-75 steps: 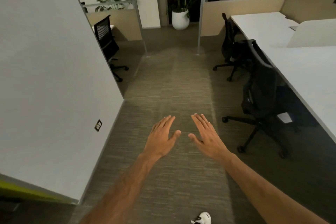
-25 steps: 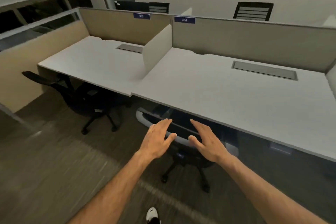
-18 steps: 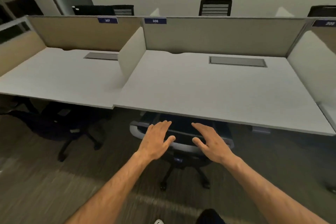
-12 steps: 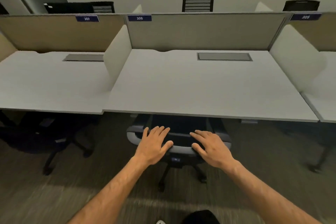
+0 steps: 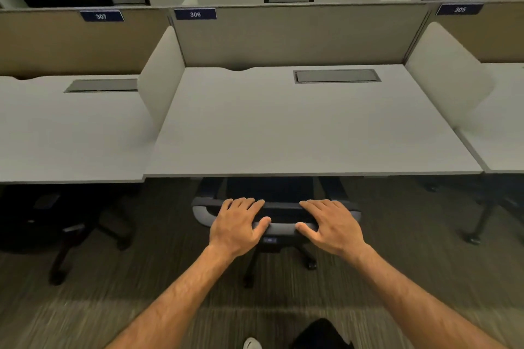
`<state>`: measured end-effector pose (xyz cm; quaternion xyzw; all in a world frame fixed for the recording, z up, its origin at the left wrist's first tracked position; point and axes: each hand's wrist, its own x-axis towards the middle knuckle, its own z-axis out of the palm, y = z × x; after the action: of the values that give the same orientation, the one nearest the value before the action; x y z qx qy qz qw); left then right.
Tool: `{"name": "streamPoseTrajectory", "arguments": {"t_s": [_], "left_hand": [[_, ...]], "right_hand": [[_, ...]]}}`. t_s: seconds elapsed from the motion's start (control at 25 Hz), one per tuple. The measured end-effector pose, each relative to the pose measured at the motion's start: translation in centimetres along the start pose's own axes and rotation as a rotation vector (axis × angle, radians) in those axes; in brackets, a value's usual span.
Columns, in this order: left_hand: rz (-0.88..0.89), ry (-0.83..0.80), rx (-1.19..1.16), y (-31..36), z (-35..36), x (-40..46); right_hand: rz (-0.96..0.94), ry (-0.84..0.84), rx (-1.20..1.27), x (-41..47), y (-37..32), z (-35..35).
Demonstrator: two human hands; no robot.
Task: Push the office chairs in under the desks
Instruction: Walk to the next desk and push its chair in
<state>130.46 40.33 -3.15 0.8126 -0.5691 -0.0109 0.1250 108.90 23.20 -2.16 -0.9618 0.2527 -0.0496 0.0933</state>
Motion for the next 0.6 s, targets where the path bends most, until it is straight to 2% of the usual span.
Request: {"name": "streamPoseTrajectory", "arguments": {"t_s": [0.28,0.6], "left_hand": [[-0.035,-0.052,0.013,-1.3,-0.5,3.7],[-0.037,-0.034,0.013,-3.1,-0.1,7.5]], "right_hand": [[0.039,0.006,-0.001,4.2,0.8,-0.3],[0.059,0.02,0.01,8.2,2.0,-0.3]]}}
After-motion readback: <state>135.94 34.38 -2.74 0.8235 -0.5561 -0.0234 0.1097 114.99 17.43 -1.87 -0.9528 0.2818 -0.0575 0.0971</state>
